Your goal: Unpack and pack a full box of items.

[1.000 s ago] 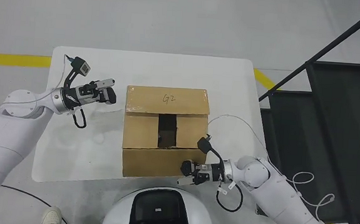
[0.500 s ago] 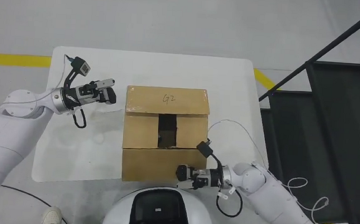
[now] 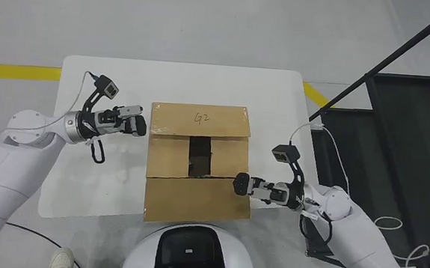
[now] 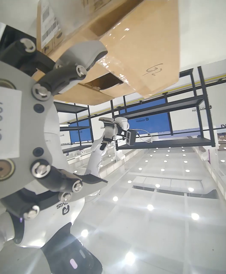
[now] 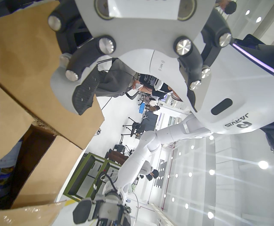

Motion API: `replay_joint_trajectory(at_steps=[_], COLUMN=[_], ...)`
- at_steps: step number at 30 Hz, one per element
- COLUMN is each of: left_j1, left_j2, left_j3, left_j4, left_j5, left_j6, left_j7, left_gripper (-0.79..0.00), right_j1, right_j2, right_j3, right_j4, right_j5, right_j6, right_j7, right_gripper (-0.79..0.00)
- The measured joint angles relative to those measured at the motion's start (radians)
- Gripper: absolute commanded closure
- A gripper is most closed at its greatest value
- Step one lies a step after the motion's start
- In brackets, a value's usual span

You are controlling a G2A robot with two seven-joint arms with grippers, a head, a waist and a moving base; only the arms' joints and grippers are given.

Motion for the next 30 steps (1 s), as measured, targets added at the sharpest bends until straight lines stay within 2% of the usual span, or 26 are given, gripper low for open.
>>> replay_joint_trajectory(at_steps=[4, 8, 19, 24, 27, 30], left_j1=[0.037, 0.054, 0.053, 0.064, 0.067, 0.062], left_j2=[0.005, 0.003, 0.002, 0.005, -0.007, -0.025], left_j3=[-0.004, -0.002, -0.01, -0.023, 0.008, 0.039], left_j4=[-0.058, -0.1, -0.101, -0.125, -0.116, -0.075], left_j5=[-0.004, 0.004, 0.007, 0.03, 0.052, 0.04], left_j6=[0.077, 0.117, 0.119, 0.198, 0.235, 0.235], left_j7=[-0.072, -0.106, -0.096, -0.084, -0.07, -0.055], left_gripper=[-0.785, -0.785, -0.785, -0.785, -0.785, -0.785], right_j1=[-0.016, -0.023, -0.023, -0.023, -0.023, -0.023], right_j2=[0.008, 0.011, 0.012, 0.012, 0.012, 0.012], right_j3=[0.02, 0.024, 0.023, 0.023, 0.023, 0.023], right_j4=[-0.013, -0.016, -0.017, -0.017, -0.017, -0.017], right_j5=[0.043, 0.072, 0.073, 0.073, 0.073, 0.073], right_j6=[-0.001, -0.002, 0.0, 0.0, 0.0, 0.0], right_j7=[-0.001, -0.002, 0.0, 0.0, 0.0, 0.0], right_gripper=[-0.785, -0.785, -0.785, -0.785, -0.785, -0.785])
